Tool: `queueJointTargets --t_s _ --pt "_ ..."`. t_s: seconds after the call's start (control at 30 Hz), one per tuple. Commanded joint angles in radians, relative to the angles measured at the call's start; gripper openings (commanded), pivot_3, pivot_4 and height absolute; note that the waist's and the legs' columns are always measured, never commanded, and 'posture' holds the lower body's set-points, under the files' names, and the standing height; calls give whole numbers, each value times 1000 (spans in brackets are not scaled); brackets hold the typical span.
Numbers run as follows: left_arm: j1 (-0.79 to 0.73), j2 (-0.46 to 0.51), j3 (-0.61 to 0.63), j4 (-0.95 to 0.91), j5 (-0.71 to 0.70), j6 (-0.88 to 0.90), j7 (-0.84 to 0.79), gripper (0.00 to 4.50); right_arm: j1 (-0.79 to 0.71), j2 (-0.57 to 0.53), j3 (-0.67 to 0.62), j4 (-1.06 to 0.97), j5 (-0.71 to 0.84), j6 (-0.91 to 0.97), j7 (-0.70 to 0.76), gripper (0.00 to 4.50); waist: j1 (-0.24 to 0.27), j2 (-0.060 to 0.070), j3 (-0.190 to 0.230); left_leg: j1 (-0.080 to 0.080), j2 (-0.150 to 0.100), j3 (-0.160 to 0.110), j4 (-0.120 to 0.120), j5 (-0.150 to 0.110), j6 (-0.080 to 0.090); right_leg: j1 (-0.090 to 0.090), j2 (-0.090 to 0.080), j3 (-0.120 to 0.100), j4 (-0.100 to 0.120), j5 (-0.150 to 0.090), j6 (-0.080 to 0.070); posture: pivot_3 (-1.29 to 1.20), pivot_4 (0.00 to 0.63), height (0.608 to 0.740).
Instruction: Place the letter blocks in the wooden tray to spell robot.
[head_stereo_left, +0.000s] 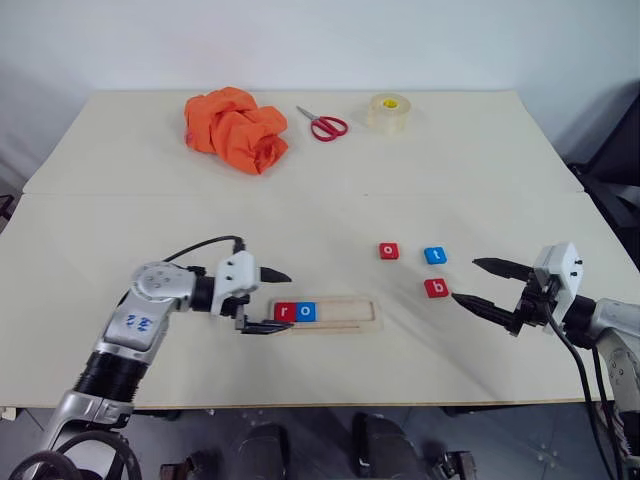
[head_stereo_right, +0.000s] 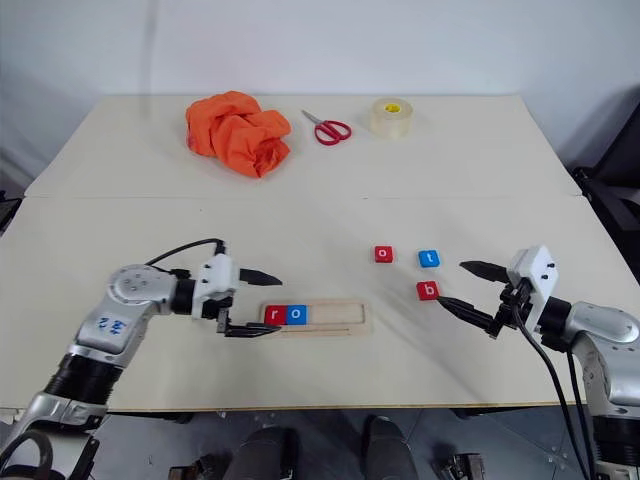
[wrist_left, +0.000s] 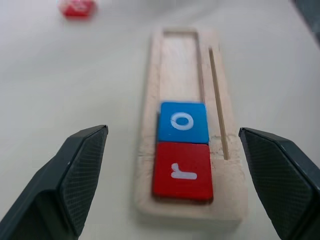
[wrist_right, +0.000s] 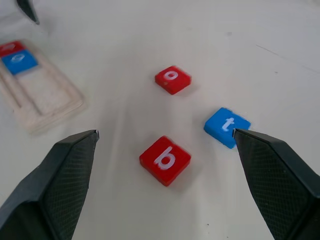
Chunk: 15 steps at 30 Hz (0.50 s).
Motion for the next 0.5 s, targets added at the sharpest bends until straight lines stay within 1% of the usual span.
queueJointTargets --t_s 0.03,0.13,0.2,0.37,0.5 --pt "35 6 98 -20 -92 -59 -36 4462 4 29 -47 -58 33 38 -97 4500 1 0 0 0 0 0 0 0 0 0 0 0 0 0 0 0 150 740" --pt "76 -13 157 15 -164 -105 -91 4462 30 89 -50 -116 -6 24 -219 4500 3 0 0 0 -1 0 0 0 0 0 -1 0 0 0 0 0 150 740" --pt "102 -25 175 32 -191 -127 -120 4462 65 109 -41 -171 -26 70 -299 4500 5 0 0 0 -1 0 0 0 0 0 -1 0 0 0 0 0 150 740" --pt "131 -57 179 86 -218 -194 -192 4462 133 145 -44 -250 -62 83 -410 4500 3 0 0 -1 -2 0 0 -1 1 1 -2 0 -1 0 0 0 150 740" --pt "128 -78 170 146 -233 -228 -253 4462 208 168 -47 -359 -46 129 -472 4500 2 0 0 0 -1 0 0 -1 1 1 -1 0 0 0 -1 0 150 740"
